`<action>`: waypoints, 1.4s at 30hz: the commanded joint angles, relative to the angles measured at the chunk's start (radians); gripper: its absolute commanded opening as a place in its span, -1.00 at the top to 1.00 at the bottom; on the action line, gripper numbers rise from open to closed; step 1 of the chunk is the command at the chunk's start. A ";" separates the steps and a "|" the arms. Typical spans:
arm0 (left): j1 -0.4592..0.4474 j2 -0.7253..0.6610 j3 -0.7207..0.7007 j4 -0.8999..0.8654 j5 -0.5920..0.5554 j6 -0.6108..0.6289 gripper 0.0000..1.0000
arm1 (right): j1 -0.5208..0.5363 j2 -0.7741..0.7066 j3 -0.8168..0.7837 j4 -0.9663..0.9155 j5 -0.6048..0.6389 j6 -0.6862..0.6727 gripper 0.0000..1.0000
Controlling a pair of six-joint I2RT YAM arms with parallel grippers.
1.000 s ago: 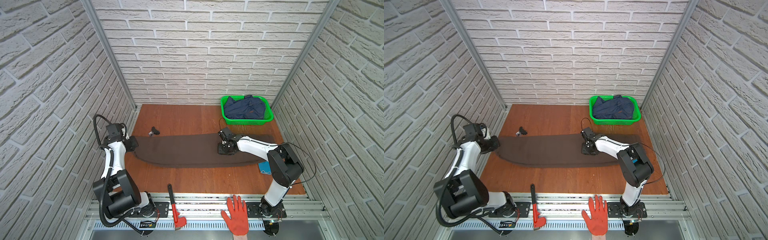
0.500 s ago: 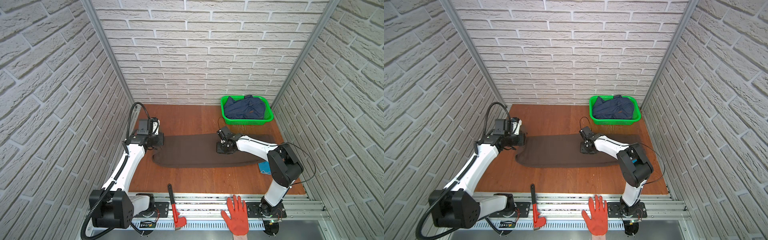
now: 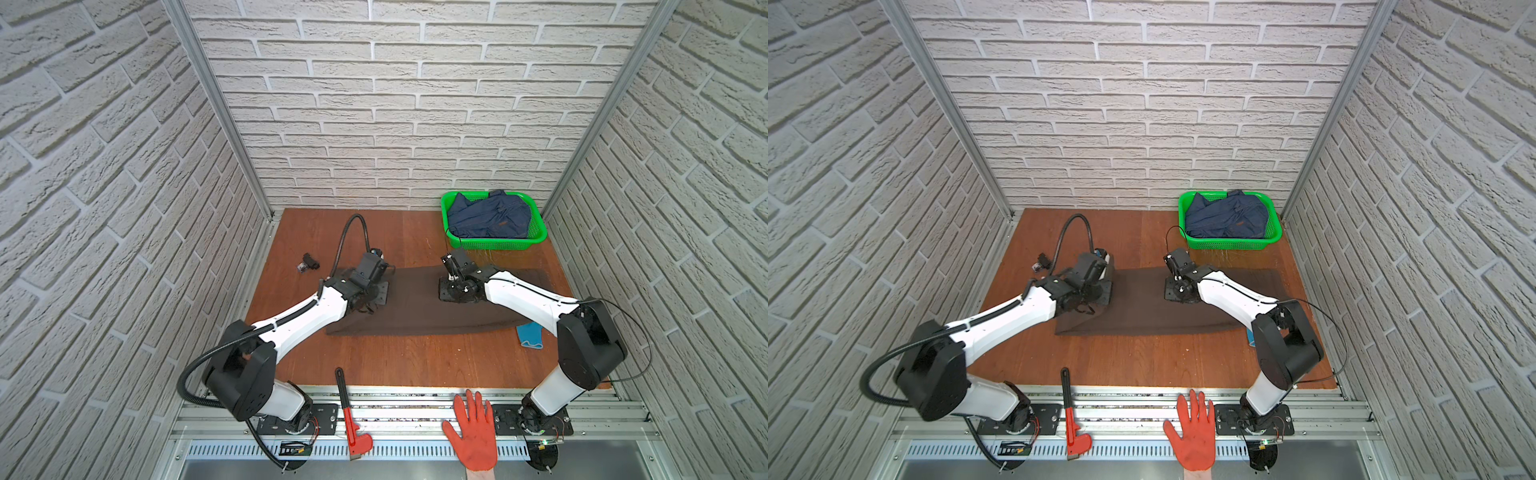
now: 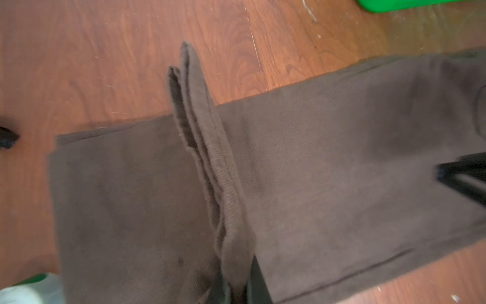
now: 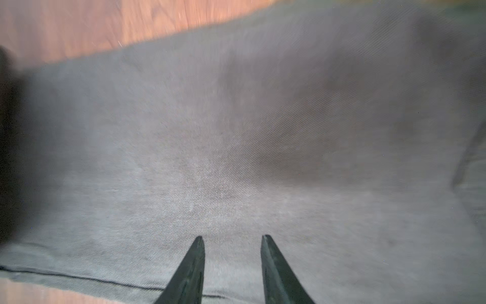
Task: Fold and stack the trousers
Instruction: Fold the trousers at the center of the table.
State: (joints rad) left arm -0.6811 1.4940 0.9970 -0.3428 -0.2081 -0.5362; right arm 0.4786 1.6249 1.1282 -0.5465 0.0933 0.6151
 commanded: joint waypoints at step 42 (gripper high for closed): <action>-0.247 0.354 0.277 -0.105 -0.050 -0.263 1.00 | -0.083 -0.175 -0.054 -0.063 0.049 -0.043 0.23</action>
State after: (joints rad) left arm -0.9115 1.8278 1.2411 -0.4435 -0.2771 -0.7773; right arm 0.4015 1.4757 1.0855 -0.6056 0.1276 0.5861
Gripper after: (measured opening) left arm 0.090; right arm 0.384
